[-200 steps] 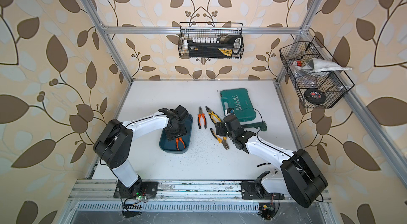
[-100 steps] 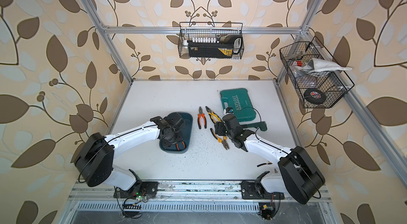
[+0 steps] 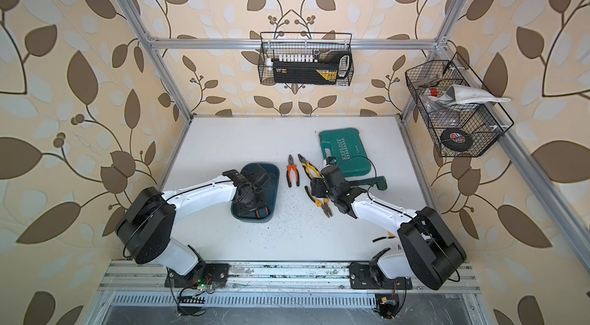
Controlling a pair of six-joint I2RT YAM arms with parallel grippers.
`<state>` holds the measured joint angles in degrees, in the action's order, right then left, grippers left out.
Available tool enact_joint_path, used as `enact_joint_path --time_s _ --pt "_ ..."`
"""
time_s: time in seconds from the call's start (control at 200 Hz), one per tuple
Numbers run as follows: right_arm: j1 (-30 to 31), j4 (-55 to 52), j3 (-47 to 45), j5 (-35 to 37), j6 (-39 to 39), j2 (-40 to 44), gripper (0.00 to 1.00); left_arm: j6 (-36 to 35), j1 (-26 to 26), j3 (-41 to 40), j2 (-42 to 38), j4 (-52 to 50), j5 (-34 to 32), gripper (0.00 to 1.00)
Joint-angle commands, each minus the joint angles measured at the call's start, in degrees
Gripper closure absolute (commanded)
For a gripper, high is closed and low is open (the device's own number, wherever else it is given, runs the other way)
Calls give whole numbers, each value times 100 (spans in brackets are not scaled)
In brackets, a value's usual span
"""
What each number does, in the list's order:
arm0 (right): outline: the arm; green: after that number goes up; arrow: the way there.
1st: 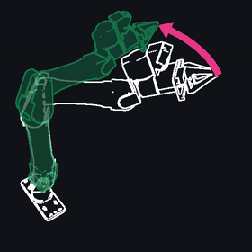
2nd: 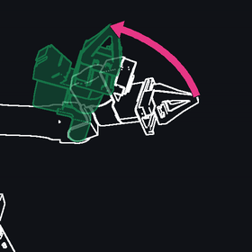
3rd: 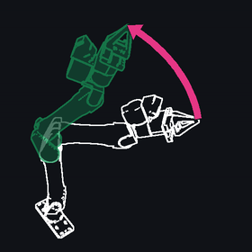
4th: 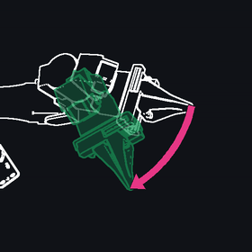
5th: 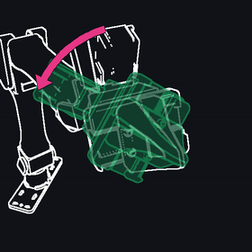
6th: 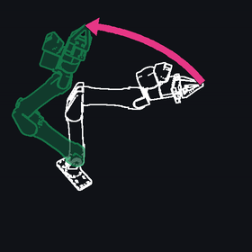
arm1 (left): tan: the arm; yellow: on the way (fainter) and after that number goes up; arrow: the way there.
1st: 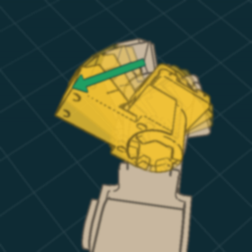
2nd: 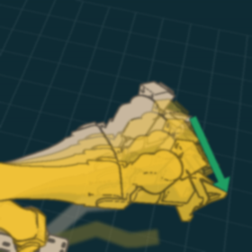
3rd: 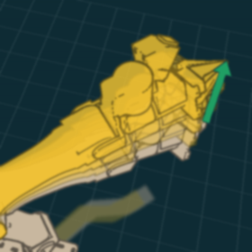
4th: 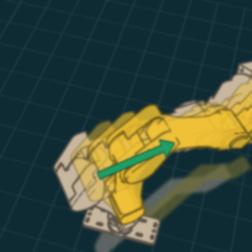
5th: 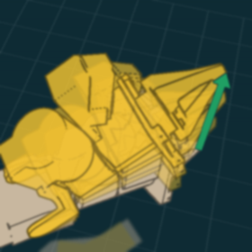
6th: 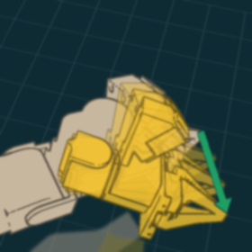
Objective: Take the pliers out of the storage box
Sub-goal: Pick up the pliers from the storage box.
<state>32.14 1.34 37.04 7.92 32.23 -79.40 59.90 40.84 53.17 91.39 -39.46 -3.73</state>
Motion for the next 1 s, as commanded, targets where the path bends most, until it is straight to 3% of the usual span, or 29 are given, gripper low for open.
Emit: enact_joint_path --time_s 0.0,0.235,0.461,0.606,0.816,0.996 --pt "-24 -147 226 25 84 -140 27 -153 -15 26 303 74 211 49" --pt "-81 -214 263 -1 117 -182 27 -163 -15 123 1097 114 -2 57" --pt "-134 -240 277 -45 134 -191 27 -247 -15 269 1220 141 -184 87" --pt "-165 -249 284 -98 141 -209 27 -479 -15 375 859 8 -379 100" --pt "-182 -227 284 -376 137 -208 27 -1134 -22 444 36 -214 -850 100" --pt "-182 -51 287 -983 112 -147 27 -1267 -50 669 -503 -451 -937 100"
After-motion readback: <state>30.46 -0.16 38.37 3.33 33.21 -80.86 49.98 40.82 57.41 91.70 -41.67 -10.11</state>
